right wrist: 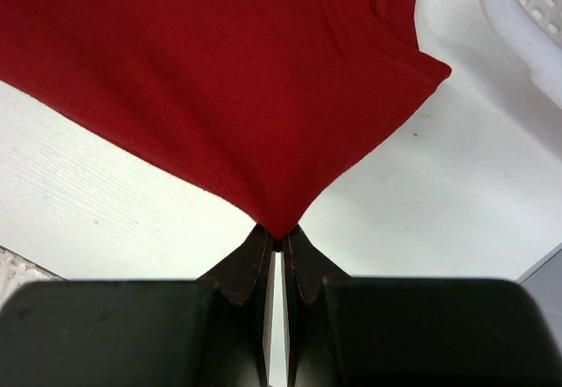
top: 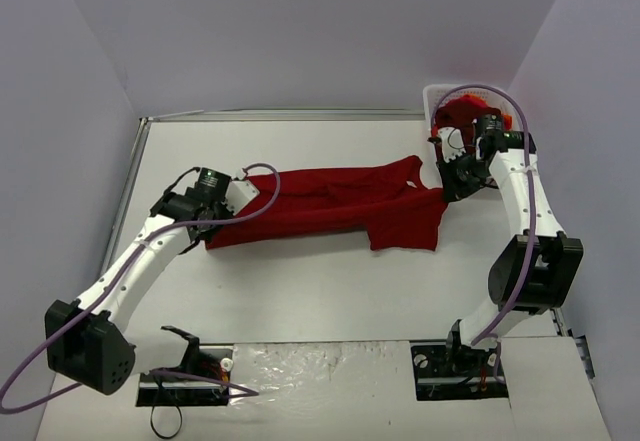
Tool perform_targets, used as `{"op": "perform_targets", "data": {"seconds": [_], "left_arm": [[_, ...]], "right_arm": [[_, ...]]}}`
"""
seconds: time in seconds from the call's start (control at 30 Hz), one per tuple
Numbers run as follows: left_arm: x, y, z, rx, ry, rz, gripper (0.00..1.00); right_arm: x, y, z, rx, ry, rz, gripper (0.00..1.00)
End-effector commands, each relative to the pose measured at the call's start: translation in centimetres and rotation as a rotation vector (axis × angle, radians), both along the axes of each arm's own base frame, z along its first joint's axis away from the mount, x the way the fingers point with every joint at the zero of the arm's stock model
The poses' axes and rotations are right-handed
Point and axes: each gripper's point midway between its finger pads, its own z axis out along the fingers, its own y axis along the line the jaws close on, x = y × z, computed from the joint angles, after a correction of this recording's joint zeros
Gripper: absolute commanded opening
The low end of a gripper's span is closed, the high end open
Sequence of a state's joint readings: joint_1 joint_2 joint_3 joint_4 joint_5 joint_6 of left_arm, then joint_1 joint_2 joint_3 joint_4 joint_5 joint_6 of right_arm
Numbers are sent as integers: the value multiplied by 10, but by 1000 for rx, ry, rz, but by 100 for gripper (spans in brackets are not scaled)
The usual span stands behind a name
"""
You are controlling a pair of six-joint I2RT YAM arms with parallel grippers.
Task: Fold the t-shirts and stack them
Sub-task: Flatten out the tshirt
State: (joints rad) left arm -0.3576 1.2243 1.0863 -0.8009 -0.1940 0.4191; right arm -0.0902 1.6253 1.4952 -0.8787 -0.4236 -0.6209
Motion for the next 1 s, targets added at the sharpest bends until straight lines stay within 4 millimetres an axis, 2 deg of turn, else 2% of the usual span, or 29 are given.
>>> {"op": "perform_targets", "data": {"seconds": [0.0,0.17,0.27,0.37,0.53,0.63,0.7,0.77,0.87,0.97], "left_arm": [[-14,-2,-20,-8,107,-43,2],[-35,-18,-70,-9,340,-180,2],[-33,-20,-89,30,385,-212,2],[-29,-26,-97,27,412,-248,2],[-22,-38,-101,15,438,-297,3],[-15,-38,-99,30,425,-287,12],[-12,-39,-91,26,407,-285,21],[-11,-40,-81,15,383,-288,26],[-16,-38,-72,15,380,-293,26],[-24,-37,-68,6,389,-301,21]], "right_arm": [[-9,2,-8,14,53,-11,0],[-11,3,-28,15,100,-6,0],[-10,5,-38,12,120,-7,0],[-11,7,-44,13,131,-3,0],[-10,8,-55,8,151,-9,0],[-10,9,-61,4,161,-11,0],[-12,10,-65,2,171,-11,0],[-11,10,-69,-1,174,-15,0],[-10,11,-71,-1,175,-15,0],[-8,12,-72,5,170,-13,0]]}}
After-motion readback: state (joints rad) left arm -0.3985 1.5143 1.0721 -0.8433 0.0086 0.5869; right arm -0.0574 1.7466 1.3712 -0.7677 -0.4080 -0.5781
